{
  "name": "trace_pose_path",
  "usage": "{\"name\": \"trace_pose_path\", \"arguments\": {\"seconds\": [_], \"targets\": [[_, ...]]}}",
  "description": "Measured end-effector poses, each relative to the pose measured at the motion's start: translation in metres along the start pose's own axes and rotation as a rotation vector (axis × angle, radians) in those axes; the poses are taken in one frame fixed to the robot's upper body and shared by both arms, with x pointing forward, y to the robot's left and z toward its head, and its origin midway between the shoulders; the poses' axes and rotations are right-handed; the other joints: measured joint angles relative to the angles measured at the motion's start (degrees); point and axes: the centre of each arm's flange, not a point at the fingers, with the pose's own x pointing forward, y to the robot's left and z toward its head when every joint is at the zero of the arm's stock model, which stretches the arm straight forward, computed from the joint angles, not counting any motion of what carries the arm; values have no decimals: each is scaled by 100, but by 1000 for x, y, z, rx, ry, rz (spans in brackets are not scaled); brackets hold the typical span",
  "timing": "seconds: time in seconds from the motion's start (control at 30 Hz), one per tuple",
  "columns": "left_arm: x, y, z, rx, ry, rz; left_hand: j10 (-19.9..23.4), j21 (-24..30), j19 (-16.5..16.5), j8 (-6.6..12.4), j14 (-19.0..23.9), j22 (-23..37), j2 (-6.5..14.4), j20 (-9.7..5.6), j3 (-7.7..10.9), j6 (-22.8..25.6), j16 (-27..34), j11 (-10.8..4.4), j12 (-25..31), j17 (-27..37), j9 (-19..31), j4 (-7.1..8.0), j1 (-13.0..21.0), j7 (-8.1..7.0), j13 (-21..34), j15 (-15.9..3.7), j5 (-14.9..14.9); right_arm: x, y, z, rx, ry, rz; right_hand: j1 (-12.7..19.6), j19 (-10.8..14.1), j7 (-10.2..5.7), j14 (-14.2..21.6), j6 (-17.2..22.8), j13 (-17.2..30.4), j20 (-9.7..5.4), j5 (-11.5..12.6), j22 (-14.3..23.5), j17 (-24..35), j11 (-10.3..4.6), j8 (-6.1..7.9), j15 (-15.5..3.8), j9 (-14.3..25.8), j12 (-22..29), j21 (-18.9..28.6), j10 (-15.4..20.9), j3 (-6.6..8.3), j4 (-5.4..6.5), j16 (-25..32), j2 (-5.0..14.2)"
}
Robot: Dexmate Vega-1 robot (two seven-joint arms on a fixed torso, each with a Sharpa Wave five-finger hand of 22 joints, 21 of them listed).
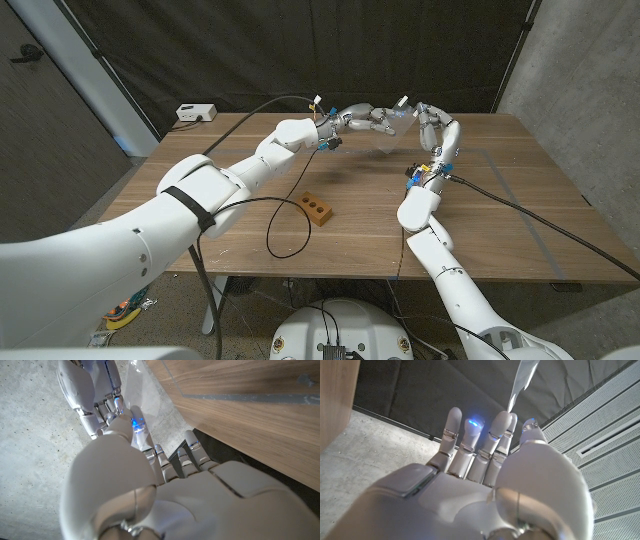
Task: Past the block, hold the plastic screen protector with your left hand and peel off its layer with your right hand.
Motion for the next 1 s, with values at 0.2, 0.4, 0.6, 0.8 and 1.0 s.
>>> {"name": "trace_pose_path", "arguments": {"seconds": [0.2, 0.4, 0.6, 0.8, 1.0], "targets": [[0, 1, 0, 3, 0, 0, 0, 0, 0, 10, 0, 0, 0, 0, 0, -1, 0, 0, 0, 27, 0, 0, 0, 1, 0, 0, 0, 0, 1, -1, -4, 12, -22, 0, 0, 44, -58, -252, -79, 0, 0, -27, -80, 19, -15, 18, -8, -30, -45, -102, -30, -30, -76, 0], [0, 1, 1, 5, -2, -1, -21, 0, 0, 19, 0, 0, 0, 0, 0, -10, 0, -21, 0, 26, -3, 0, 0, 9, 0, 0, 0, 0, 1, -3, -8, 22, -29, -186, 0, 132, 27, 176, -95, 0, 0, -27, -13, 120, 180, 14, -12, 77, -45, 194, -71, 10, -76, 31], [0, 1, 1, 4, -3, -1, -21, 0, 0, 19, 0, 0, 0, 0, 0, -10, 0, -20, 0, 26, -25, 0, 0, 10, 0, 0, 0, 0, 0, -4, -4, 28, -18, -311, 26, 149, 137, 632, -26, 20, -29, -53, 70, 165, 310, -34, -12, 198, -45, 325, -102, 42, -8, 54], [1, 0, 0, 1, 0, -1, -20, 0, 0, 18, 0, 0, 0, 0, 0, -11, 0, -20, 0, 26, -11, 0, 0, 11, 0, 0, 0, 1, -1, -3, 0, 21, -17, -124, 106, 74, 191, 708, 2, 2, -28, -53, 92, 117, 326, -65, 4, 214, -45, 373, -20, -105, 80, 66], [1, 0, 0, -1, 4, 0, -20, 0, 0, 17, 0, 0, 0, 0, 0, -7, 0, -20, 0, 26, -3, 0, 0, 7, 0, 0, 0, 1, -1, -2, -8, 9, -23, 207, 135, -1, 191, 749, 13, 10, 0, -43, 102, 51, 326, -65, 18, 262, -45, 431, 99, -286, 124, 10]]}}
